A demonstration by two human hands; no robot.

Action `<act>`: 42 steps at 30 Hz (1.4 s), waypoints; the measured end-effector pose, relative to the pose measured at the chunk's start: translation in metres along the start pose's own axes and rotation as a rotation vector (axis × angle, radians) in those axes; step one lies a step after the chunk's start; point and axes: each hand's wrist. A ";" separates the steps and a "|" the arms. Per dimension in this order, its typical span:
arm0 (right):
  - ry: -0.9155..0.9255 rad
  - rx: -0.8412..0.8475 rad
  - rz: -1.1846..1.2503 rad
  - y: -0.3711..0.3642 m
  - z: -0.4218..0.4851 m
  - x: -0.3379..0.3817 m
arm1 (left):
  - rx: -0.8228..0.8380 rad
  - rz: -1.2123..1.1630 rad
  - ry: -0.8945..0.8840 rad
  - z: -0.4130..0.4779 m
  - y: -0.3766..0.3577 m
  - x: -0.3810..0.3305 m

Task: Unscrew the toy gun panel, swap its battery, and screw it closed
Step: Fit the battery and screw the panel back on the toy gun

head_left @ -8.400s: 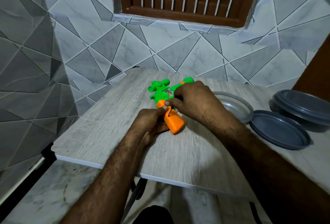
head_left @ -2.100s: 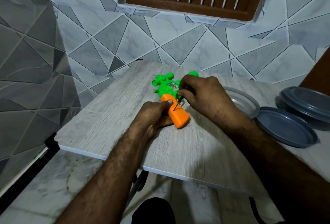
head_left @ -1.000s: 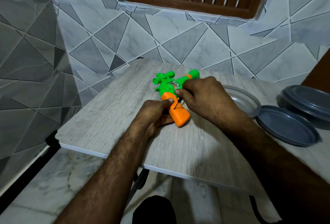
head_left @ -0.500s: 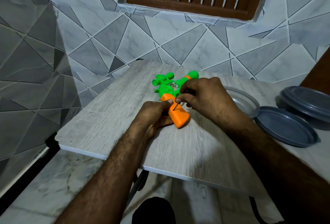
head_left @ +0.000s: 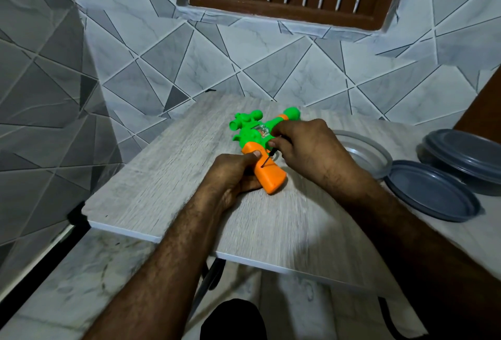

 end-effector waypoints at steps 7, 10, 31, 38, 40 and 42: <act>0.019 0.060 0.092 0.004 -0.005 -0.003 | 0.025 0.007 0.000 -0.001 0.000 -0.001; 0.059 0.079 0.036 0.000 -0.007 -0.004 | 0.022 0.004 0.007 0.000 0.000 0.000; -0.132 0.080 -0.085 -0.011 0.004 0.002 | -0.004 0.029 -0.002 0.002 0.000 0.001; -0.164 0.063 -0.065 -0.014 0.001 0.002 | 0.017 0.036 -0.014 0.003 0.001 0.002; -0.166 0.055 -0.020 -0.013 0.000 0.000 | 0.016 0.036 -0.013 0.002 0.002 0.002; -0.171 0.065 0.058 -0.009 -0.003 -0.005 | 0.015 0.037 -0.016 0.004 0.003 0.003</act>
Point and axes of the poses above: each hand's wrist, its own z-axis towards the middle knuckle, its own y-axis out of the back of the hand, x = y × z, and after that the axes turned 2 degrees about y, right-handed
